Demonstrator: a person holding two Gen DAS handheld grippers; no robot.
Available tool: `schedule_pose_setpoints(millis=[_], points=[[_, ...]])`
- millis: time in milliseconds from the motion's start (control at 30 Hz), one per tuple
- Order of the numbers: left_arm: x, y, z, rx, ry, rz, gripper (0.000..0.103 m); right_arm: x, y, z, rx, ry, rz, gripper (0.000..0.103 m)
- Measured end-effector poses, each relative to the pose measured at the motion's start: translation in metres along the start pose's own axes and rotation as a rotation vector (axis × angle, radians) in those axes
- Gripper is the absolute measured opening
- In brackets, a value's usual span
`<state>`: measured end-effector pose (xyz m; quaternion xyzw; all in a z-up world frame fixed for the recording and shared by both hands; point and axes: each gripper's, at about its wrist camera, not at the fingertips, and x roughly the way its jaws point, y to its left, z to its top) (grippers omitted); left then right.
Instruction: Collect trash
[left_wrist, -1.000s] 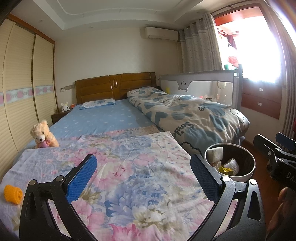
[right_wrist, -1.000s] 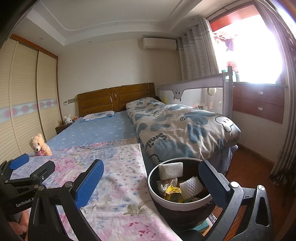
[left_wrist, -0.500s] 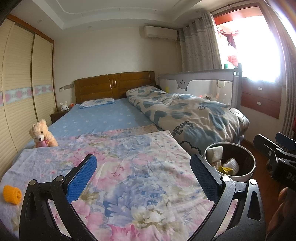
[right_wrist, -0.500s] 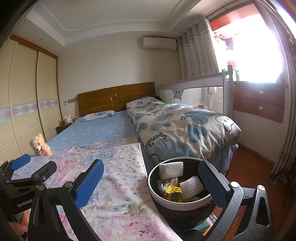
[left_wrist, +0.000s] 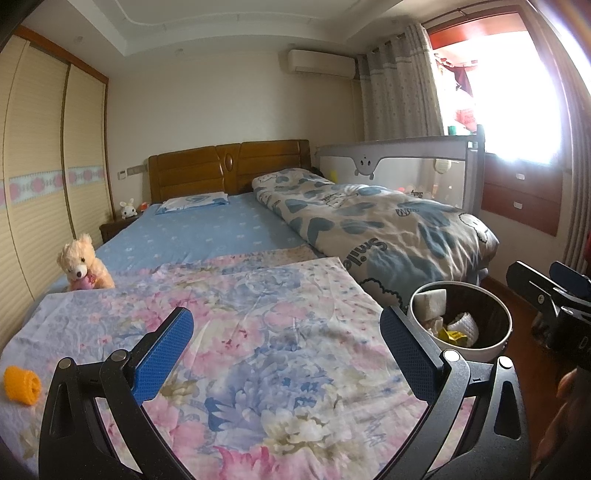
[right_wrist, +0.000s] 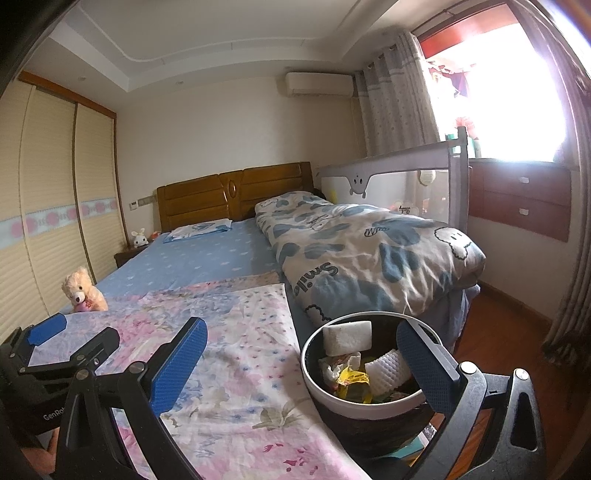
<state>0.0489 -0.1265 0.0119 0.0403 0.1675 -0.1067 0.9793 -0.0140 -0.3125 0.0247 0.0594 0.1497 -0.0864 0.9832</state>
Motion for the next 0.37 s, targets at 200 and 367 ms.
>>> schedule_pose_setpoints(millis=[200,367], points=[[0.0016,0.0019,-0.0013,-0.002,0.001,0.001,0.103,0.0032,0.0031,-0.0015,0.003,0.018,0.004,0.103],[0.0022,0.0024,-0.0019,-0.004,0.003,0.002,0.103,0.009,-0.001,0.0003,0.006,0.031,0.006,0.103]])
